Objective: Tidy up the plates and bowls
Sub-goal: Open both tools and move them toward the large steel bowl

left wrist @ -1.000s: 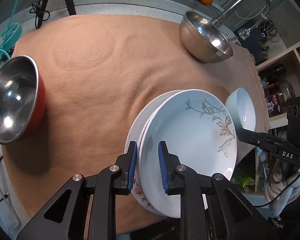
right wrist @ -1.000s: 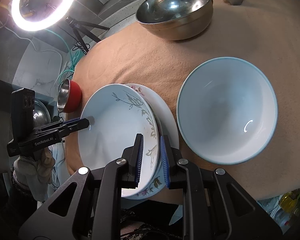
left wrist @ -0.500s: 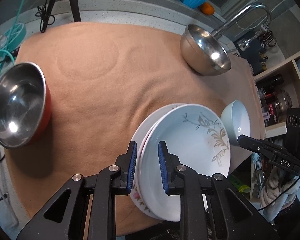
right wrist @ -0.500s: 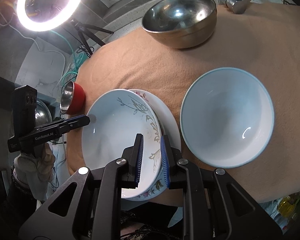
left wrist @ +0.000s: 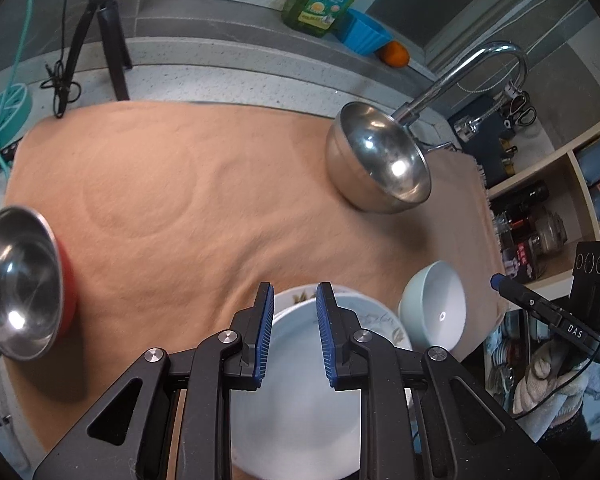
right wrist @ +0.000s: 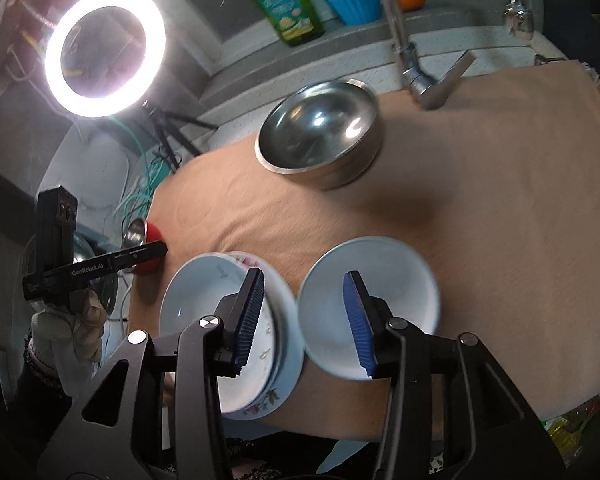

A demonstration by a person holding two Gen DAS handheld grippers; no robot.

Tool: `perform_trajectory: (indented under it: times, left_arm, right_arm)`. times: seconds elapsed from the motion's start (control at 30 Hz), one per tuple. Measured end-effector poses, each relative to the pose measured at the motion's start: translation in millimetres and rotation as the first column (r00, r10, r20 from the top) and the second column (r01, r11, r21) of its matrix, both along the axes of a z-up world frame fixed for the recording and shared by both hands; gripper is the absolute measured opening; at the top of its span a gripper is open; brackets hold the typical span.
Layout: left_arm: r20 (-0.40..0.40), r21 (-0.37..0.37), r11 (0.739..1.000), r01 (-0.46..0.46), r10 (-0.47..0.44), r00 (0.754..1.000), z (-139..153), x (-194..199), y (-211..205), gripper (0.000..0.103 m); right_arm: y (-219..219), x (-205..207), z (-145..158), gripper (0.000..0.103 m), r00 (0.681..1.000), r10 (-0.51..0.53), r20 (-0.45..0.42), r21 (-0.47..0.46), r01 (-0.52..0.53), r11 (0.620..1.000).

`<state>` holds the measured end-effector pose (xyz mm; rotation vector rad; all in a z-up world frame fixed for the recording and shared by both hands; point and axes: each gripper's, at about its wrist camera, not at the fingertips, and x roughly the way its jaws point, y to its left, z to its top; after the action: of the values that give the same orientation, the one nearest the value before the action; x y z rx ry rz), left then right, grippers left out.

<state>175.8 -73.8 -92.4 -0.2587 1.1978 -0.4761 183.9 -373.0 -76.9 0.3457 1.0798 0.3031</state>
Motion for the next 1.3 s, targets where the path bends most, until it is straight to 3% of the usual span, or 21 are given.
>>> perform_trajectory:
  times: [0.1, 0.2, 0.37, 0.57, 0.87, 1.3]
  left_arm:
    - [0.010, -0.013, 1.000, 0.001, -0.001, 1.000, 2.2, 8.5, -12.1, 0.020]
    - [0.021, -0.028, 1.000, -0.002, 0.002, 1.000, 3.8, 17.8, -24.1, 0.020]
    - [0.036, -0.048, 0.999, -0.016, 0.017, 0.999, 7.6, 30.3, -39.0, 0.020]
    - [0.043, -0.062, 0.997, -0.050, 0.053, 0.998, 9.0, 46.9, -48.2, 0.021]
    - [0.011, -0.046, 0.994, -0.102, 0.103, 0.995, -1.7, 82.4, -59.0, 0.021]
    - [-0.017, -0.020, 0.994, -0.108, 0.108, 0.994, -15.8, 109.8, -71.1, 0.021]
  right_arm:
    - [-17.8, 8.2, 7.4, 0.044, 0.998, -0.038, 0.040, 0.000, 0.038, 0.999]
    - [-33.9, 16.3, 12.7, 0.051, 0.995, -0.061, 0.076, 0.037, 0.058, 0.998]
    - [-44.8, 36.8, 18.2, 0.052, 0.992, -0.065, 0.109, 0.004, 0.065, 0.998]
    - [-59.4, 64.7, 12.1, 0.056, 0.995, -0.062, 0.073, -0.016, 0.063, 0.998]
    - [-66.0, 110.8, -19.0, 0.056, 0.999, -0.047, -0.020, 0.035, 0.048, 0.998]
    - [-51.3, 150.8, -42.4, 0.043, 0.997, -0.004, -0.080, 0.076, 0.010, 0.997]
